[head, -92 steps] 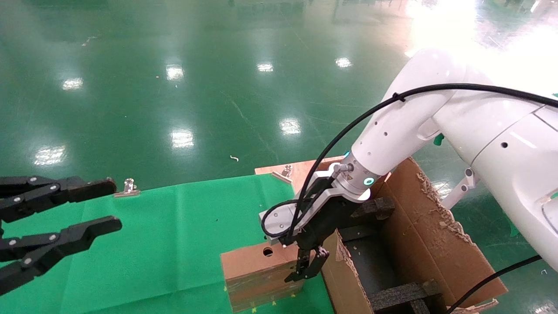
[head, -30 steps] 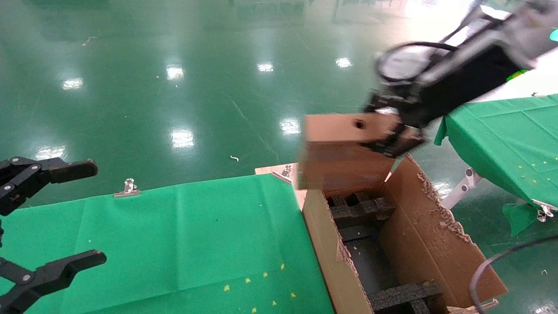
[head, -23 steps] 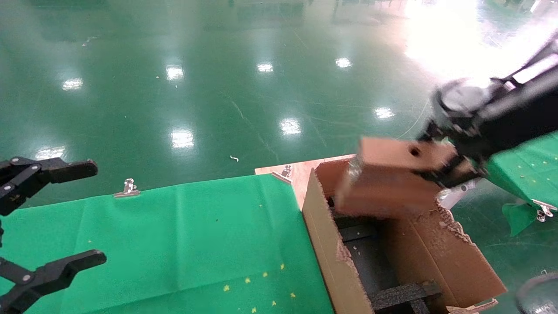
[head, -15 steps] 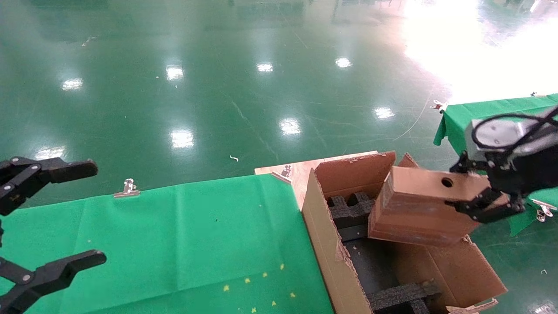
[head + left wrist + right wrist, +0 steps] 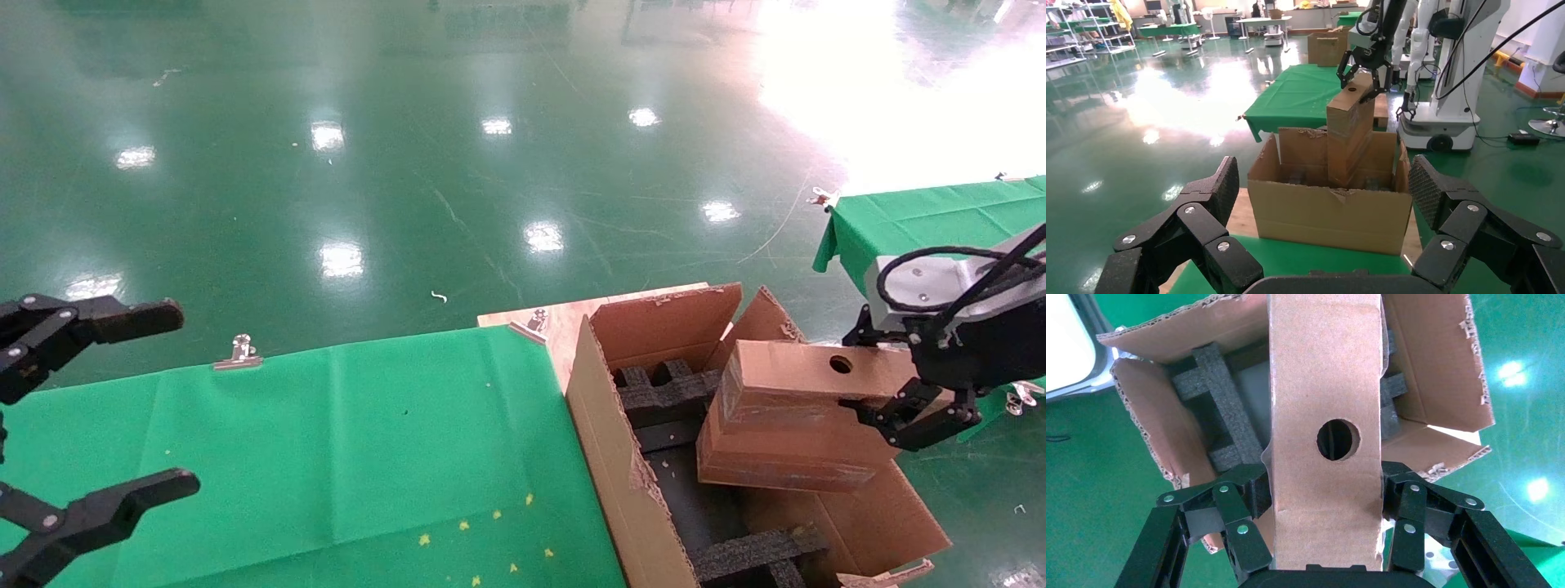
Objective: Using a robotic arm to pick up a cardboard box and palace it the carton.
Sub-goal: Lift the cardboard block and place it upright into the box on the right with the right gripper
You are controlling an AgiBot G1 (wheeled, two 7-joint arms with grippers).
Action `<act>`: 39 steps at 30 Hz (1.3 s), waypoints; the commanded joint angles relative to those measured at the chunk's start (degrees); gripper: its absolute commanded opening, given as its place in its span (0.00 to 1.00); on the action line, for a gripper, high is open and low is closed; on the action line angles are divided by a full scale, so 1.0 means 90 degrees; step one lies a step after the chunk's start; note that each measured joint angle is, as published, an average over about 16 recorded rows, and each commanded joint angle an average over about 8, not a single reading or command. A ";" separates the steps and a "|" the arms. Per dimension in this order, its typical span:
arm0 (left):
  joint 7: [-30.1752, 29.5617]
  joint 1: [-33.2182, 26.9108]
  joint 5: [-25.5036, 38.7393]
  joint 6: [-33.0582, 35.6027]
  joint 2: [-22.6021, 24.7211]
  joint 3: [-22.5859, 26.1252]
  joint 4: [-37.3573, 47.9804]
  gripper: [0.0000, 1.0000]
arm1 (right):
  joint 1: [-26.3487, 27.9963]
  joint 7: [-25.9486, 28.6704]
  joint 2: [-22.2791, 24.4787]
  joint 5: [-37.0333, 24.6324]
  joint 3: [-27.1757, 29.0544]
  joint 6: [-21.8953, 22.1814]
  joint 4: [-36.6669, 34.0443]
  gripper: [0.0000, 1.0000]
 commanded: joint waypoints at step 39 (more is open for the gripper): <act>0.0001 0.0002 -0.0003 -0.0001 -0.0001 0.0000 0.0002 1.00 | -0.0809 0.6088 0.1075 -0.1633 -0.0613 0.2663 0.1639 0.00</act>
